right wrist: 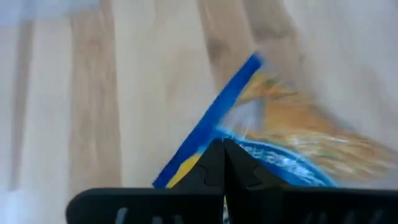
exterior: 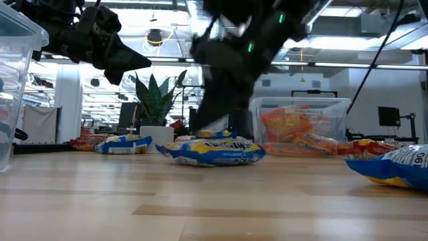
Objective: Sort Maruchan noodles
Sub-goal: Put the blue noodle pack into the bottom right transparent bin
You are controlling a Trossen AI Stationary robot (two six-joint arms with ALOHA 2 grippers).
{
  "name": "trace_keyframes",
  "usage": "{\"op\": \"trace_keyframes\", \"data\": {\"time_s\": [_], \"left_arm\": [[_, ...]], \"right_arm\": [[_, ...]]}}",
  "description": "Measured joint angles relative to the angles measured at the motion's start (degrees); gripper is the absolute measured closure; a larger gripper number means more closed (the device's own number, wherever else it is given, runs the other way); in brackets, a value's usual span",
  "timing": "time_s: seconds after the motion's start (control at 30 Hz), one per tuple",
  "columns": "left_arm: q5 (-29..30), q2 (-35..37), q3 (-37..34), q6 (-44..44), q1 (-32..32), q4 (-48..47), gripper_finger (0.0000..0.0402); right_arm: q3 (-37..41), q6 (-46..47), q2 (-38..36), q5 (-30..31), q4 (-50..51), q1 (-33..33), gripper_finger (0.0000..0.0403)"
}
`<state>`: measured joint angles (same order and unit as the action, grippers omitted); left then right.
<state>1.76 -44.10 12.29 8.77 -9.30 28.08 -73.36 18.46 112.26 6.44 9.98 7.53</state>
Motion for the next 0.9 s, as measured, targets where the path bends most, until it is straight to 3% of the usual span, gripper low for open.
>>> {"op": "trace_keyframes", "data": {"time_s": [0.17, 0.37, 0.53, 0.67, 0.8, 0.9], "left_arm": [[-1.6, 0.0, 0.0, 1.7, 0.0, -0.5, 0.0401], [-3.1, 0.0, 0.0, 2.3, 0.0, -1.9, 0.0401], [-3.0, 0.0, 0.0, 2.0, 0.0, -1.5, 0.0401], [-3.0, 0.0, 0.0, 1.5, 0.0, -1.6, 0.0401], [-3.0, 0.0, 0.0, 1.5, 0.0, -1.6, 0.0401], [-2.9, 0.0, 0.0, 1.5, 0.0, -1.6, 0.0401]], "right_arm": [[-0.3, -2.2, -3.9, 8.6, 4.3, 1.5, 0.0387], [-0.5, -2.2, -5.5, 12.5, 6.1, 3.2, 0.0365], [-0.4, -3.3, -5.5, 7.7, 7.2, 1.7, 0.0349], [-0.4, -4.0, -5.5, -0.1, 8.2, -0.7, 0.0319], [-0.5, -5.5, -5.5, -11.7, 10.6, -3.1, 0.026], [-1.2, -12.2, -5.5, -13.8, 14.9, -4.2, 0.0203]]}}
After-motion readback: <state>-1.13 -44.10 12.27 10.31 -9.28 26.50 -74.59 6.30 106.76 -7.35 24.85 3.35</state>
